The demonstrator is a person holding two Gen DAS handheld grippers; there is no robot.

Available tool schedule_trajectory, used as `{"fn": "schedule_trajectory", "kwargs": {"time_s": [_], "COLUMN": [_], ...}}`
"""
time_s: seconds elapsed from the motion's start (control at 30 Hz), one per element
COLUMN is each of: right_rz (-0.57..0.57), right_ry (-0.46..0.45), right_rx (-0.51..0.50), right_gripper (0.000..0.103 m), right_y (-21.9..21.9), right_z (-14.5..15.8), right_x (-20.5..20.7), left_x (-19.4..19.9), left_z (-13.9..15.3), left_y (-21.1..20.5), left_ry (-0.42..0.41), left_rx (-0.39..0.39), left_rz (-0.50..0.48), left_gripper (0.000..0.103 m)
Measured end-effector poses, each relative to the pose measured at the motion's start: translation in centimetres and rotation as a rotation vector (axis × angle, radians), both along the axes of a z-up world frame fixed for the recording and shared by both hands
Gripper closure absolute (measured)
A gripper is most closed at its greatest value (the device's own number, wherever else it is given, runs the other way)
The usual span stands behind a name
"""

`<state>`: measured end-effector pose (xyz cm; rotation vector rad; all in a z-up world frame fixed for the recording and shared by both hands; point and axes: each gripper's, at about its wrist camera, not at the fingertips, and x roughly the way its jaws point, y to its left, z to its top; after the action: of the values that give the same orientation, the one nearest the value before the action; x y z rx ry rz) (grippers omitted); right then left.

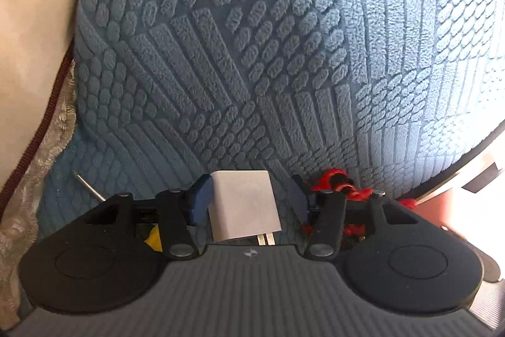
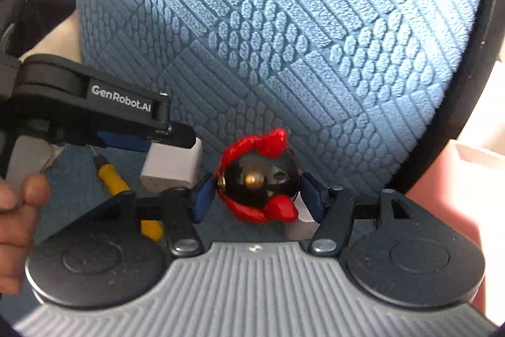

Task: Organize rigid objects
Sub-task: 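Lift the charger block with the left tool while the right tool lifts the red figurine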

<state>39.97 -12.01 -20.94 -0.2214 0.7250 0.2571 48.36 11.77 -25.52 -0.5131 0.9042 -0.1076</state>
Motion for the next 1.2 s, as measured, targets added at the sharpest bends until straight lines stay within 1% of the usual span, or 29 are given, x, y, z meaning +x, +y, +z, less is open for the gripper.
{"fn": "schedule_trajectory", "kwargs": {"time_s": [0.07,0.1,0.17,0.23,0.4,0.47,0.57,0.67,0.73,0.83,0.93,1.0,1.1,1.2], "right_rz": [-0.01,-0.015,-0.016,-0.02,0.004,0.014,0.032,0.062,0.06,0.041,0.023,0.032,0.034,0.024], "right_ry": [-0.005,-0.006,-0.002,0.013,0.05,0.058,0.068,0.087,0.086,0.1,0.113,0.096,0.072,0.078], "right_rx": [-0.007,-0.006,0.005,0.017,0.05,0.072,0.087,0.118,0.11,0.111,0.118,0.113,0.103,0.111], "right_gripper": [0.041,0.041,0.041,0.041,0.041,0.041,0.041,0.041,0.041,0.041,0.041,0.041,0.041,0.041], "right_y": [-0.5,-0.7,-1.3,-1.8,-1.9,-2.2,-1.7,-2.1,-2.4,-3.3,-3.3,-3.3,-3.5,-3.9], "right_z": [0.5,0.8,1.1,1.2,1.9,2.3,2.3,2.3,2.4,2.2,1.6,1.4,1.2,1.1], "right_x": [-0.5,-0.7,-1.0,-1.1,-2.0,-2.7,-3.2,-3.0,-2.9,-2.7,-2.3,-2.1,-1.8,-1.7], "left_x": [0.4,0.5,0.8,1.1,2.2,2.5,2.9,3.2,3.3,3.3,3.4,3.0,3.2,3.1], "left_z": [-0.5,-0.6,-1.2,-1.3,-1.7,-1.9,-2.6,-2.9,-3.2,-3.6,-3.5,-3.4,-3.3,-3.0], "left_y": [-0.6,-0.8,-1.3,-1.9,-4.9,-5.7,-6.6,-7.9,-8.5,-10.2,-11.3,-11.7,-12.2,-12.5], "left_ry": [-0.005,-0.008,-0.013,-0.014,-0.004,0.002,0.021,0.021,0.016,0.011,0.021,0.021,0.033,0.04], "left_rx": [-0.001,0.0,0.018,0.05,0.166,0.188,0.197,0.239,0.246,0.289,0.287,0.296,0.272,0.236], "left_rz": [0.005,0.003,-0.004,-0.013,-0.061,-0.07,-0.077,-0.097,-0.085,-0.091,-0.086,-0.099,-0.107,-0.1], "left_gripper": [0.043,0.04,0.039,0.039,0.038,0.038,0.039,0.039,0.039,0.039,0.04,0.041,0.043,0.044]}}
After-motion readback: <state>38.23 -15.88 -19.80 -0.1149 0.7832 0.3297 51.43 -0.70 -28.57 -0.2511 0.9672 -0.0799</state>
